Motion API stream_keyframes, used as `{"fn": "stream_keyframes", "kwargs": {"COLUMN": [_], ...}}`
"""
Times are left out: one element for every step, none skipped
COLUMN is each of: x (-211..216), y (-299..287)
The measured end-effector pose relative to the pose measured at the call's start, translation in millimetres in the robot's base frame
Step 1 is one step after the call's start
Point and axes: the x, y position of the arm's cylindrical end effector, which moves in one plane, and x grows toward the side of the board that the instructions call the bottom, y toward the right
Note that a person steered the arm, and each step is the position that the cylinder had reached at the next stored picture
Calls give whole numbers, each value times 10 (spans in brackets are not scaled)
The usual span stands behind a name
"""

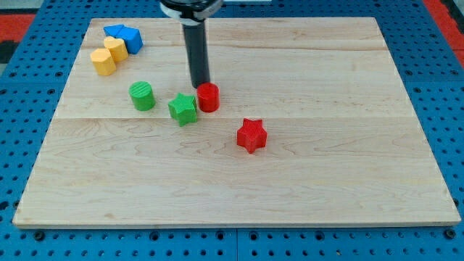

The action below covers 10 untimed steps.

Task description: Separate red blocks from green blocks

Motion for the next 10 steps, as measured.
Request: {"fn": "stream_keyframes", "kwargs": {"x": [124, 330, 593, 418, 343, 364, 318, 207, 530, 699], "y": [-115, -450, 45, 110, 38, 564, 573, 959, 1073, 1048]}}
